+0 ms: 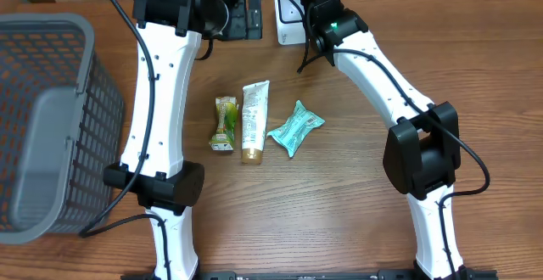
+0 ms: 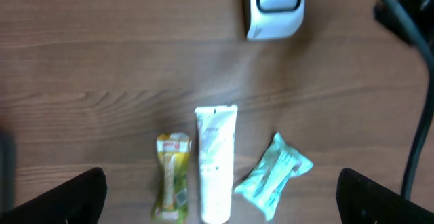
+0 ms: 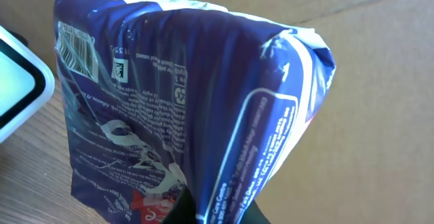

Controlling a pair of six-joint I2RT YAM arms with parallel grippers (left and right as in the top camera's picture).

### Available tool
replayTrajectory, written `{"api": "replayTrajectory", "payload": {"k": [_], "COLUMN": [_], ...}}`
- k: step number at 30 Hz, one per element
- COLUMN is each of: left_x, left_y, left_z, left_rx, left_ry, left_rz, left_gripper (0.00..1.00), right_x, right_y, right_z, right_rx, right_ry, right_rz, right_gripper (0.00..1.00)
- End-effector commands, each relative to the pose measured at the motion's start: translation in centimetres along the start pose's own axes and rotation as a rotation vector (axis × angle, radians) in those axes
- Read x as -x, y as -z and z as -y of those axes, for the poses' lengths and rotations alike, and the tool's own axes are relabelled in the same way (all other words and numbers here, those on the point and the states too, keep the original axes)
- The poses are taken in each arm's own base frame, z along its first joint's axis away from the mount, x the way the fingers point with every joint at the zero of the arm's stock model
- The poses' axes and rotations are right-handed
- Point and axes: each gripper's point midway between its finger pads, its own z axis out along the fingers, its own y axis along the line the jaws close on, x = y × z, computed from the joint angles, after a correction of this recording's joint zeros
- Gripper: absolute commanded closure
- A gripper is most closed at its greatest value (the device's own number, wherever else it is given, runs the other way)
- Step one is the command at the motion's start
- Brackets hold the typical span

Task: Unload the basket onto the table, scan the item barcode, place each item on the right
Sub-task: 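Carry the purple package to the white scanner, barcode facing it, then hold the purple package barcode in front of the scanner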

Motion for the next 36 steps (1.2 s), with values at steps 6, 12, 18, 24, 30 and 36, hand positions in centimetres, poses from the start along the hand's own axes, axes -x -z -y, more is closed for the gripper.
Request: {"api": "replayTrajectory", "payload": {"k": [6, 12, 18, 24, 30, 36], "left_x": [-1.1, -1.2, -1.0, -0.8, -0.8, -0.8], "left_y": [7.9, 11.3, 12.5, 12.6, 12.6, 12.6], "left_z": [-1.5, -2.4, -5.0, -5.8, -5.7, -5.8], "left_rx": [0.009, 0.049, 0.202, 0.248, 0.247, 0.247], "left_ry": [-0.228, -0.283, -0.267, -0.262, -0.262, -0.262], "left_rz": [0.108, 0.187, 0.212, 0.215, 0.215, 0.215], "left_gripper": [0.01, 0.01, 0.00, 0.00, 0.01, 0.00], "right_x": [1.6, 1.7, 1.6, 1.3, 0.9, 1.2], "right_y": [0.1, 0.2, -0.2, -0.8, -1.2, -0.9], "right_z": [-1.6, -1.8, -2.6, -3.8, -5.0, -5.9], "right_rx": [0.067, 0.072, 0.087, 0.101, 0.124, 0.153], "right_ry": [0.130, 0.156, 0.163, 0.174, 0.188, 0.202], "right_rz": [0.105, 0.109, 0.113, 0.104, 0.096, 0.108], "right_gripper": [0.96, 0.96, 0.96, 0.96, 0.96, 0.96]}}
